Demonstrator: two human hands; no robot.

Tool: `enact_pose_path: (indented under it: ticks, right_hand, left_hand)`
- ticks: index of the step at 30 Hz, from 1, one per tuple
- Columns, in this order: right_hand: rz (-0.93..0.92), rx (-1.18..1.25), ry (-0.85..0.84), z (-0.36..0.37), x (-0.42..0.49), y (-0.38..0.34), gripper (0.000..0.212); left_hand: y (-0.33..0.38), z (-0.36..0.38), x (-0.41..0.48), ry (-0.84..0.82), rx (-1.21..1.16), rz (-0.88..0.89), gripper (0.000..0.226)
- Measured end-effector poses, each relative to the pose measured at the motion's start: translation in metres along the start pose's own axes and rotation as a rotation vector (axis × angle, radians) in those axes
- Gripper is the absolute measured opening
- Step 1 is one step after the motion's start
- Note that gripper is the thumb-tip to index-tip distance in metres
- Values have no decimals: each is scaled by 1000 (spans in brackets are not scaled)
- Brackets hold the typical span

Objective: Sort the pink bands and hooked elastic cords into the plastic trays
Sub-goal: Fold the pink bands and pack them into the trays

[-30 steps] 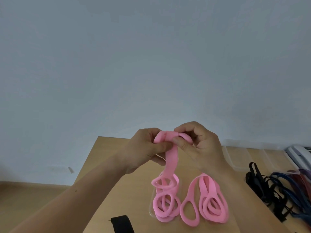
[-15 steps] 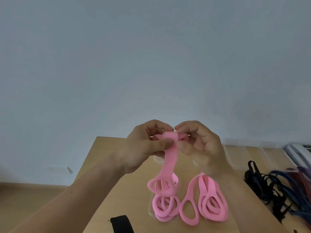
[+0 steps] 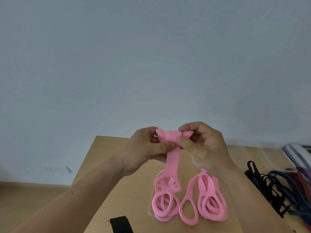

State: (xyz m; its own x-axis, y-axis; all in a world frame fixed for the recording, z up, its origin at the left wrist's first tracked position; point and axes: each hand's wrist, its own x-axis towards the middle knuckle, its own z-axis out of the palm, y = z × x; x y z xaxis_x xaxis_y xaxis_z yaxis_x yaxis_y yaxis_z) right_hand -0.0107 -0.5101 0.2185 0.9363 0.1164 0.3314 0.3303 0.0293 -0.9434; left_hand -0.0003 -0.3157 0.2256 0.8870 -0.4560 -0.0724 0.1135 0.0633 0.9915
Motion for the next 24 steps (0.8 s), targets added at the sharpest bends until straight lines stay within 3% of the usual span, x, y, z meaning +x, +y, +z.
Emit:
enact_pose_path:
  ticks: [8,13,17,19,24]
  right_hand:
    - [-123,-123,-114,-5,-1,5,28]
    - [-132,-154,-121,-5,-3,7,29]
    - [43,-9,-52,-7,-4,-1,24]
    - [125,-66,-8,-6,-2,-4,28]
    - [117,-158,-35,0,-5,-6,27]
  left_hand:
    - [8,-3,0,-95,-53,-55,29]
    - [7,-1,1,-33,-92,-48,35]
    - [2,-1,3,5,-67,36,32]
    - [1,0,3,10,-11,87,34]
    - [-5,5,1,96,102,143,45]
